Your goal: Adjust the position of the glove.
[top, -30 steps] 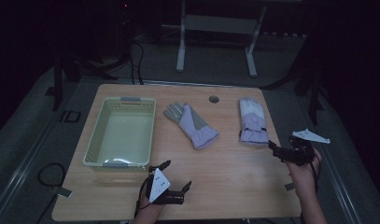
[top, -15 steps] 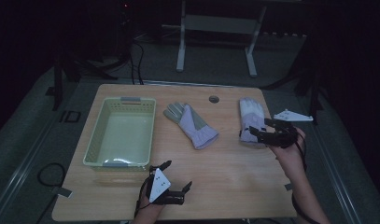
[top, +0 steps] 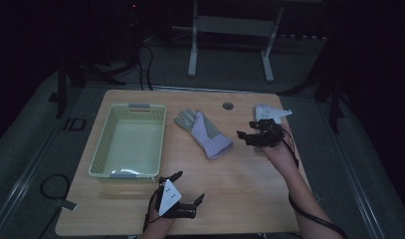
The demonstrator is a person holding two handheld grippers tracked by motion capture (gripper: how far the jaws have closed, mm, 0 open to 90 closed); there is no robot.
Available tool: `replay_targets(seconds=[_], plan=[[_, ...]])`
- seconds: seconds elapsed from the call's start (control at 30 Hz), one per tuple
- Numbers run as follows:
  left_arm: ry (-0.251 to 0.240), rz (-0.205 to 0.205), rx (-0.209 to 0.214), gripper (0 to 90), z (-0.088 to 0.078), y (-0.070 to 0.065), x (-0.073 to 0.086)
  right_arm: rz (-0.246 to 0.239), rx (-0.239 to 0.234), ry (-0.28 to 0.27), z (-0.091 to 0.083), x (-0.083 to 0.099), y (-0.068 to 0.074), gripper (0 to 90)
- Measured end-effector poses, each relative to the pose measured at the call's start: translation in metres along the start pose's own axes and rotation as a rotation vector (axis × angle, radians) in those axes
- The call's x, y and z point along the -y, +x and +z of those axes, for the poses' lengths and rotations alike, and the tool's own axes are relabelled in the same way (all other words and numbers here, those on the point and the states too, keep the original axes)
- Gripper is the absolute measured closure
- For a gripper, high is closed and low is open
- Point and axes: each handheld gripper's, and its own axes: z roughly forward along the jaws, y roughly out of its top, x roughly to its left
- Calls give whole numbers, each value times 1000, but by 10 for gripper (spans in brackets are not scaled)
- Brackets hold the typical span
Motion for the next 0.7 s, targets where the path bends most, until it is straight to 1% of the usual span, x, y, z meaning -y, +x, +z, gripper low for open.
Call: replay_targets(seconds=[0.03, 0.07, 0.1, 0.13, 0.17, 0.2, 0.23, 0.27, 0.3, 0.33, 0.37, 0.4, 0.47, 0.5, 0.53, 0.57, 0.6, 0.63, 0.67, 0.7], plan=[[-1, -1, 0, 13, 0, 0, 0, -17, 8, 2, 5, -1, 2, 374], [-2, -2, 2, 13, 0, 0, 0, -24, -6, 22, 11, -3, 3, 367], [-2, -3, 1, 13, 0, 0, 0, 0, -27, 24, 19, -4, 3, 373], [-1, 1, 0, 13, 0, 0, 0, -6, -31, 39, 23, -5, 4, 374], [-3, 4, 0, 13, 0, -1, 0, -23, -34, 64, 30, -6, 5, 373], [-3, 5, 2, 13, 0, -1, 0, -9, -47, 68, 37, -7, 6, 374], [-2, 4, 2, 13, 0, 0, 0, -16, -47, 87, 43, -8, 8, 373], [-2, 5, 1, 13, 0, 0, 0, -38, -46, 108, 49, -9, 9, 373], [-3, 3, 3, 13, 0, -1, 0, -34, -52, 108, 56, -9, 9, 375], [-3, 2, 5, 13, 0, 0, 0, -59, -51, 143, 68, -8, 11, 378], [-3, 2, 4, 13, 0, 0, 0, -59, -51, 143, 68, -8, 11, 378], [-3, 2, 5, 13, 0, 0, 0, -43, -56, 133, 73, -8, 10, 393], [-3, -2, 6, 13, 0, 0, 0, -42, -76, 148, 83, -7, 8, 399], [-4, -2, 6, 13, 0, 0, 0, -19, -64, 139, 88, -8, 7, 424], [-3, 0, 8, 13, 0, 0, 0, -38, -59, 142, 90, -8, 7, 428], [-3, 1, 6, 13, 0, 0, 0, -43, -67, 144, 94, -8, 7, 427], [-4, 4, 6, 13, 0, 0, 0, -39, -74, 164, 103, -9, 7, 434], [-4, 5, 7, 13, 0, 0, 0, -39, -74, 164, 103, -9, 7, 434], [-5, 4, 6, 13, 0, 0, 0, -47, -70, 164, 106, -9, 8, 439], [-5, 2, 6, 13, 0, 0, 0, -32, -84, 167, 110, -9, 8, 439]])
